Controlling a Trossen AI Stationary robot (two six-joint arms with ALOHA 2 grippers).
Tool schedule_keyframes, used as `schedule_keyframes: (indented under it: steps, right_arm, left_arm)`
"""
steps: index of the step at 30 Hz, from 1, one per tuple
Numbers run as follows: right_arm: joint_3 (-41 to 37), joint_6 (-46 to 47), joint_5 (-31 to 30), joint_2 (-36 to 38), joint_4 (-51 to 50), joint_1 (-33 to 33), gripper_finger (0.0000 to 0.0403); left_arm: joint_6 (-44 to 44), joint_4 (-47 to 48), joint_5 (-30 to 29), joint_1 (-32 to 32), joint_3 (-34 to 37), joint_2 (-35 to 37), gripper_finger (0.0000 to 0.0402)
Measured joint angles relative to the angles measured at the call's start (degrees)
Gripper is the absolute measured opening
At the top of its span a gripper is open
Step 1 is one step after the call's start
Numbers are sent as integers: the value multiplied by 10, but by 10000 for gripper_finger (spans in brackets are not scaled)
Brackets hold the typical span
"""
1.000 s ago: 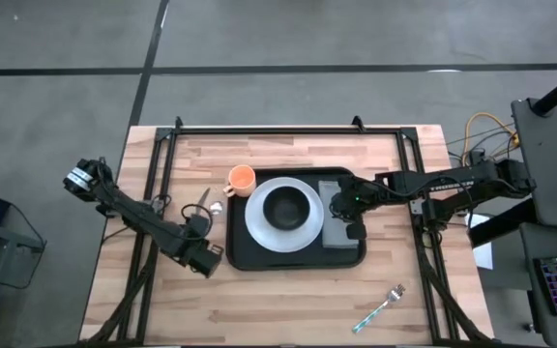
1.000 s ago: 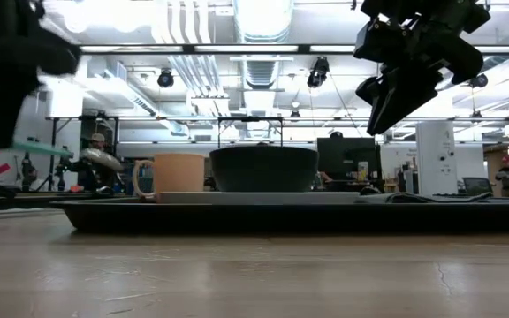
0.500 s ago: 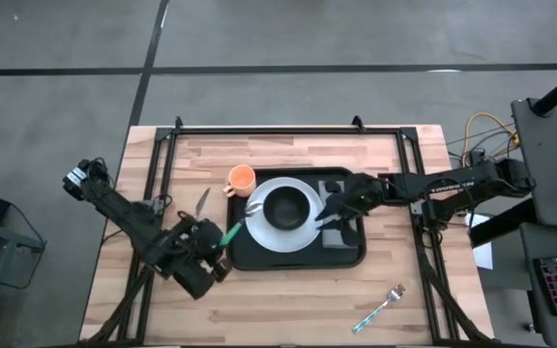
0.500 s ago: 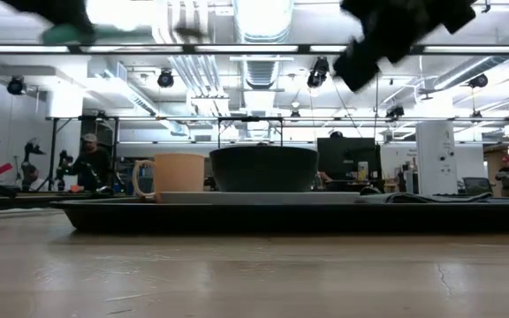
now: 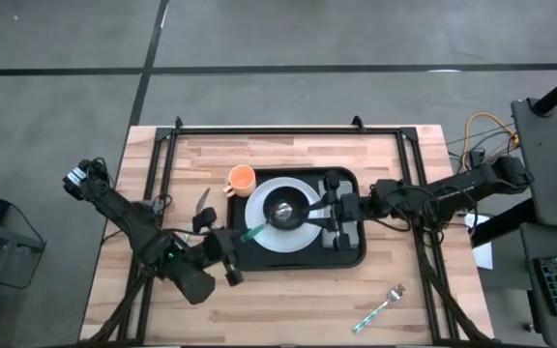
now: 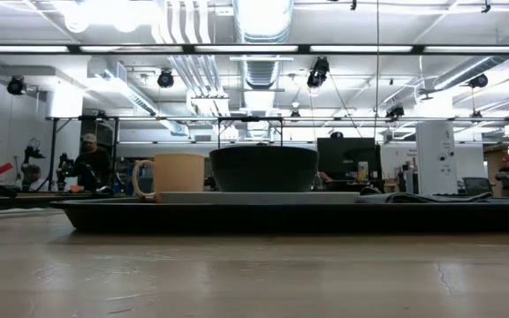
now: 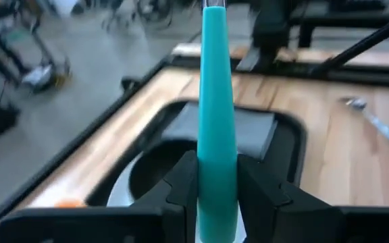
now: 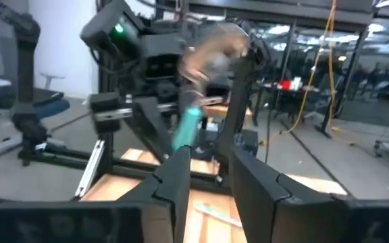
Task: Set up tray
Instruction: Put the green spoon on top of the grey table napkin
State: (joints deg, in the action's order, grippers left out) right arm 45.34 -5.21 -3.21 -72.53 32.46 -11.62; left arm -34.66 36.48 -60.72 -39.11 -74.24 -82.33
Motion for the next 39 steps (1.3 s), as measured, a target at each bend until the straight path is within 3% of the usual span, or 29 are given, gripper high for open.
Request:
schedule_keyframes:
  steps: [5,9,14,20,28,33,39]
  right_arm:
    - [0,-25,5,-1,31,0,78]
    - [0,-26,40,-1,51,0,71]
    - [2,-30,95,-26,86,0,77]
    - [29,-38,102,-82,91,0,118]
    - [67,-39,109,-118,87,0,166]
    - [97,-38,114,-141,61,0,161]
    - [122,-42,114,-157,36,-4,118]
  left_arm:
    - [179,-168,-2,2,12,0,58]
    - [247,-230,2,7,15,1,58]
    - [250,-246,35,28,33,1,58]
    - [260,-311,51,33,67,1,58]
    - [261,-329,65,32,79,1,58]
    - [260,-338,66,32,88,1,58]
    - [257,-350,66,32,101,1,58]
